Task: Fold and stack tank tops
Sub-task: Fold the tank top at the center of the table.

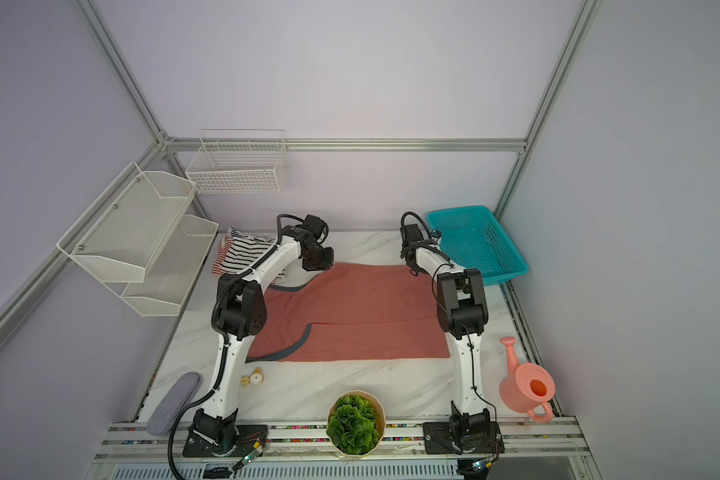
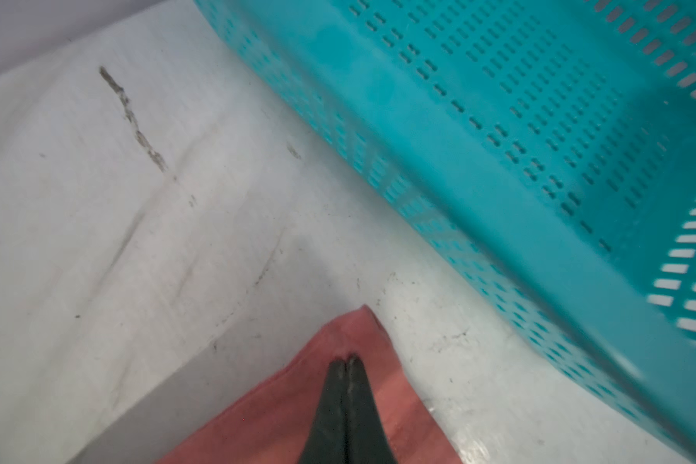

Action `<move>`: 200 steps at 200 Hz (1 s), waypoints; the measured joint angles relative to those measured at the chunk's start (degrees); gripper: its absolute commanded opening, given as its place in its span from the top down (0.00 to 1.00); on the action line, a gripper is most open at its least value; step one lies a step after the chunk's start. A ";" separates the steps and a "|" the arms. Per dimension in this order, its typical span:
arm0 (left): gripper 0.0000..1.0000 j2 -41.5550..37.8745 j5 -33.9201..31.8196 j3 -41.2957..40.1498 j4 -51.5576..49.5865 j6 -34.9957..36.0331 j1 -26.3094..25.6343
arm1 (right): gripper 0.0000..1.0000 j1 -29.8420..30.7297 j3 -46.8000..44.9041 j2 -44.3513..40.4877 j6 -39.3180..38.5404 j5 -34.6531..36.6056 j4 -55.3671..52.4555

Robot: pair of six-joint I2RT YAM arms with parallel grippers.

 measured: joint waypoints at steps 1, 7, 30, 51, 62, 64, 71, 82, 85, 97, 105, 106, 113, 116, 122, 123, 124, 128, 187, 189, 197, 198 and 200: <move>1.00 -0.04 -0.09 -0.07 -0.02 0.04 -0.02 | 1.00 0.00 -0.07 -0.13 0.00 0.02 -0.02; 1.00 -0.31 -0.42 -0.28 -0.13 0.26 -0.13 | 1.00 0.00 -0.81 -1.29 -0.11 0.02 0.33; 1.00 -1.84 -1.62 -1.49 -0.39 1.11 -0.70 | 1.00 0.04 -3.52 -4.72 -0.42 -0.02 1.29; 1.00 -3.45 -2.49 -2.91 -0.39 1.25 -1.18 | 1.00 0.42 -6.51 -6.97 -0.46 -0.11 1.77; 1.00 -4.33 -2.89 -4.13 -0.44 1.25 -1.46 | 1.00 0.68 -8.37 -7.85 -0.44 -0.17 1.99; 1.00 -4.46 -2.93 -4.31 -0.44 1.25 -1.51 | 1.00 0.74 -8.76 -8.04 -0.44 -0.17 2.08; 1.00 -4.92 -3.30 -5.09 -0.50 1.25 -1.64 | 1.00 0.85 -10.05 -8.55 -0.42 -0.22 2.25; 1.00 -5.55 -3.76 -6.34 -0.55 1.25 -1.88 | 1.00 1.14 -12.07 -9.31 -0.39 -0.37 2.45; 1.00 -5.75 -3.89 -6.71 -0.55 1.25 -1.97 | 1.00 1.25 -12.70 -9.55 -0.39 -0.39 2.51; 1.00 -6.36 -4.22 -8.13 -0.66 1.20 -2.25 | 1.00 1.68 -14.71 -10.45 -0.33 -0.44 2.56; 1.00 -6.71 -4.46 -9.09 -0.68 1.18 -2.36 | 1.00 2.03 -16.04 -11.06 -0.17 -0.44 2.60; 1.00 -6.80 -4.50 -9.29 -0.68 1.20 -2.38 | 1.00 2.05 -16.15 -11.10 -0.17 -0.44 2.60; 1.00 -7.15 -4.79 -10.23 -0.72 1.18 -2.58 | 1.00 2.38 -17.27 -11.80 -0.07 -0.44 2.62; 1.00 -7.32 -4.87 -10.60 -0.76 1.16 -2.64 | 1.00 2.51 -17.62 -12.04 0.02 -0.44 2.58; 1.00 -7.65 -5.07 -11.45 -0.81 1.16 -2.73 | 1.00 2.82 -18.53 -12.70 0.13 -0.44 2.64; 1.00 -7.74 -5.14 -11.67 -0.81 1.14 -2.75 | 1.00 2.86 -18.64 -12.79 0.15 -0.42 2.64; 1.00 -7.78 -5.18 -11.80 -0.81 1.11 -2.78 | 1.00 2.93 -18.75 -12.87 0.17 -0.42 2.67; 1.00 -8.02 -5.29 -12.33 -0.81 1.09 -2.84 | 1.00 3.08 -19.32 -13.33 0.31 -0.42 2.62; 1.00 -12.17 -7.28 -18.80 -1.09 0.68 -4.26 | 1.00 5.25 -25.66 -18.99 2.47 0.39 2.23; 1.00 -12.26 -7.30 -18.95 -1.09 0.68 -4.28 | 1.00 5.27 -25.75 -19.10 2.49 0.39 2.21; 1.00 -12.81 -7.50 -19.82 -1.09 0.66 -4.55 | 1.00 5.49 -26.34 -19.47 2.67 0.70 2.08; 1.00 -12.85 -7.52 -19.89 -1.11 0.68 -4.57 | 1.00 5.49 -26.38 -19.52 2.69 0.74 2.08; 1.00 -13.00 -7.58 -20.13 -1.11 0.68 -4.61 | 1.00 5.51 -26.53 -19.58 2.71 0.76 2.01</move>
